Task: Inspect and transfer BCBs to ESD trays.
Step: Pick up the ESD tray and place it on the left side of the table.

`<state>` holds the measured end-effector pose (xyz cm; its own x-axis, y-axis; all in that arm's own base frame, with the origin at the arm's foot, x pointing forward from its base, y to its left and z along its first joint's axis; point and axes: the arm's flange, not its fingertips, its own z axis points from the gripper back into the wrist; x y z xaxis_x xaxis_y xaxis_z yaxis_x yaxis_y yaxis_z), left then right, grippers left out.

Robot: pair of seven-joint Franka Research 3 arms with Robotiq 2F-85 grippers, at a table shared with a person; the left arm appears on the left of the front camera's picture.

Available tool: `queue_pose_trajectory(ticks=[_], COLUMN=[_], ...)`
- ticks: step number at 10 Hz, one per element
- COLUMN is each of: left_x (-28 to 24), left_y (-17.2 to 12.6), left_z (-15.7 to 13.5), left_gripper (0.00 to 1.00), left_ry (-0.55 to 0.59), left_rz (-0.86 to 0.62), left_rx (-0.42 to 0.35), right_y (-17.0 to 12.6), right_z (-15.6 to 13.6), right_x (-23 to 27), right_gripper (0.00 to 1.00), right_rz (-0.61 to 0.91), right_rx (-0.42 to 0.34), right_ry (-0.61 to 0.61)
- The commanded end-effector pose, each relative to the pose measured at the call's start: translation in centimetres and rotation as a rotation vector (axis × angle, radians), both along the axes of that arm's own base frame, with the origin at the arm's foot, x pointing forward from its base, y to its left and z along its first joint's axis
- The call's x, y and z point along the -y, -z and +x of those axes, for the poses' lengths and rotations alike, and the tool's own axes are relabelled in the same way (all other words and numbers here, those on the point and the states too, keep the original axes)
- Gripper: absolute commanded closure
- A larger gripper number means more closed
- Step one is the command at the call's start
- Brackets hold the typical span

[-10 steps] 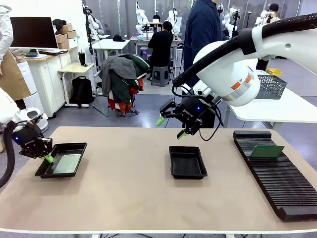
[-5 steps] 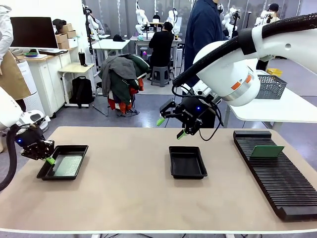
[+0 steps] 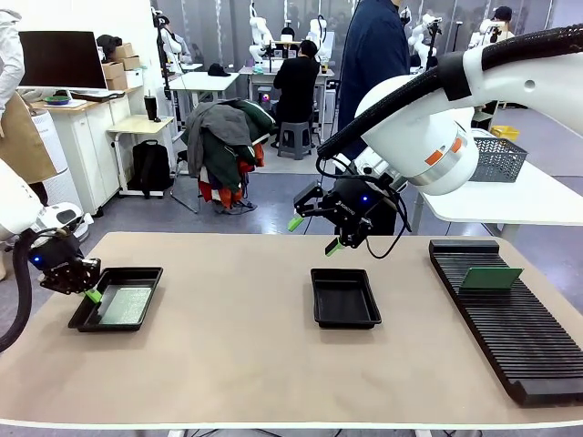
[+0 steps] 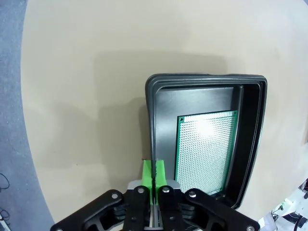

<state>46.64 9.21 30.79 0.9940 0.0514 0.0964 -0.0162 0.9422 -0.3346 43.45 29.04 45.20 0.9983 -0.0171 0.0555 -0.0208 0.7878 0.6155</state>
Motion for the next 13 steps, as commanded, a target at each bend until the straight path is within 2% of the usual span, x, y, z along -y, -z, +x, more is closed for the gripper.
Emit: queue_pose_trajectory(ticks=[1,2,3,4,5,6,7,8,9,10,11,12,13], left_x=[-0.1,0.0,0.2,0.4,0.6,0.6,0.5,0.4,0.3,0.2,0.2,0.3,0.7], left_y=[-0.1,0.0,0.1,0.2,0.3,0.1,-0.1,-0.3,-0.6,-1.0,-1.4,-2.2,-3.4], left_z=[0.0,0.0,-0.1,-0.2,-0.2,-0.4,-0.5,-0.6,-0.8,-0.9,-1.1,-1.2,-1.5], left_gripper=[0.97,0.92,0.80,0.75,0.62,0.57,0.45,0.40,0.27,0.22,0.10,0.04,0.04], left_ry=[0.000,0.000,0.002,0.002,0.000,0.001,0.000,-0.001,-0.001,0.013,0.011,0.012,0.016], left_rz=[0.000,0.000,0.015,0.028,0.027,0.026,0.028,0.037,0.044,0.047,0.060,0.074,0.107], left_rx=[0.001,0.000,-0.007,-0.012,-0.010,-0.006,-0.005,-0.007,-0.009,-0.013,-0.015,-0.013,-0.013], right_y=[0.1,0.1,0.1,0.1,0.1,0.1,0.1,0.1,0.1,0.1,0.1,0.1,0.1], right_z=[0.1,0.1,0.1,0.1,0.1,0.1,0.1,0.1,0.1,0.1,0.1,0.1,0.1], right_x=[-0.1,-0.1,-0.1,-0.1,-0.1,-0.1,-0.1,-0.1,-0.1,-0.1,-0.1,-0.1,-0.1], right_gripper=[0.00,0.00,0.00,0.00,0.00,0.00,0.00,0.00,0.00,0.00,0.00,0.00,0.00], right_rz=[-0.005,-0.005,-0.005,-0.005,-0.005,-0.005,-0.005,-0.005,-0.005,-0.005,-0.005,-0.005,-0.005], right_rx=[-0.001,-0.001,-0.001,-0.001,-0.001,-0.001,-0.001,-0.001,-0.001,-0.001,-0.001,-0.001,-0.001], right_ry=[0.004,0.004,0.004,0.004,0.004,0.004,0.004,0.004,0.004,0.004,0.004,0.004,0.004])
